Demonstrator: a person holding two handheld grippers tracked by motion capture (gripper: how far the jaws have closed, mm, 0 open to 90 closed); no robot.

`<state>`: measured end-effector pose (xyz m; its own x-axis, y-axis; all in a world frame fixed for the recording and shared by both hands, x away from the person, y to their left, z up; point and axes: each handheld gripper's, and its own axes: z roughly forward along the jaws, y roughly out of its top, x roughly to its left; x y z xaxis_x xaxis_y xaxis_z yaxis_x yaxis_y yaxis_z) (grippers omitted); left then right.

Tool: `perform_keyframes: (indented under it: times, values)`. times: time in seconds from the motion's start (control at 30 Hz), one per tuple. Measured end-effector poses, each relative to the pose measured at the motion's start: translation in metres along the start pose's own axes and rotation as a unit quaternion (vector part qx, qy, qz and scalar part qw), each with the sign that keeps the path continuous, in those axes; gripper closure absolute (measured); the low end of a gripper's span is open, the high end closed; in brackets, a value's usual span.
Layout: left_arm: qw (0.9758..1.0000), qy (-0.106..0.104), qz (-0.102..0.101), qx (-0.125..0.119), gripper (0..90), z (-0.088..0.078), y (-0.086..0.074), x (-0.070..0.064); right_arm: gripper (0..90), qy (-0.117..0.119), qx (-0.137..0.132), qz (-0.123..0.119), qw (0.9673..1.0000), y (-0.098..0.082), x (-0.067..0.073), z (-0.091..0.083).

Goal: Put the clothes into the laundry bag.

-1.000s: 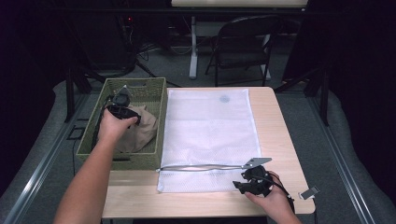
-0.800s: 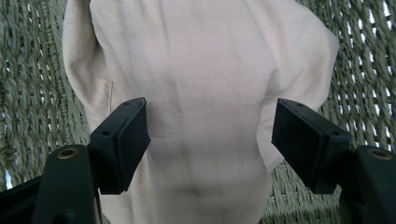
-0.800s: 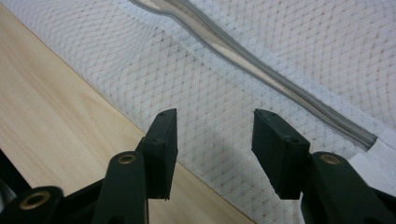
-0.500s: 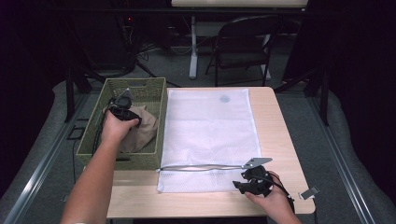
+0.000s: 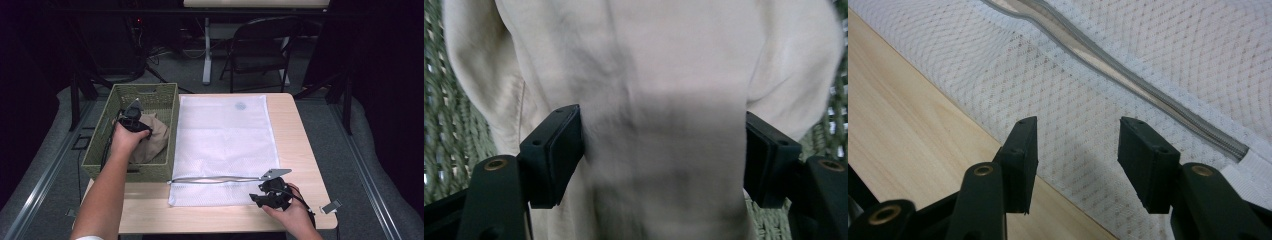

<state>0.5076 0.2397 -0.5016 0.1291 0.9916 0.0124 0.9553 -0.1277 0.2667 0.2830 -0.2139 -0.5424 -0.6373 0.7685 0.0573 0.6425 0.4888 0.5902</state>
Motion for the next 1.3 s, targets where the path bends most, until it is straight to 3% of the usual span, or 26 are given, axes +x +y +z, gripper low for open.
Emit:
perform_keyframes:
  times: [0.3,0.47,0.6,0.83,1.0,1.3]
  values:
    - [1.0,0.003,0.001,0.008,24.4,0.01,0.002,0.002,50.3,-0.003,0.004,-0.002,1.0,0.0,0.001,0.002]
    - [0.9996,0.005,0.001,0.027,19.9,0.019,0.002,0.004,50.3,-0.001,0.004,-0.004,1.0,0.0,0.001,0.002]
    - [0.9992,-0.006,-0.006,0.039,15.7,0.027,0.001,0.007,50.3,0.0,0.005,-0.005,1.0,0.0,0.001,0.002]
    - [0.9992,0.0,-0.011,0.038,16.2,0.028,0.0,0.005,50.3,0.005,0.001,-0.003,1.0,0.0,0.002,0.003]
    - [0.9986,0.007,-0.022,0.047,19.8,0.028,0.002,0.003,50.3,0.002,0.005,-0.007,1.0,0.0,0.002,0.003]
    - [0.9987,0.004,-0.027,0.043,37.8,0.025,0.001,0.006,50.3,0.005,0.002,-0.003,1.0,0.0,0.002,0.003]
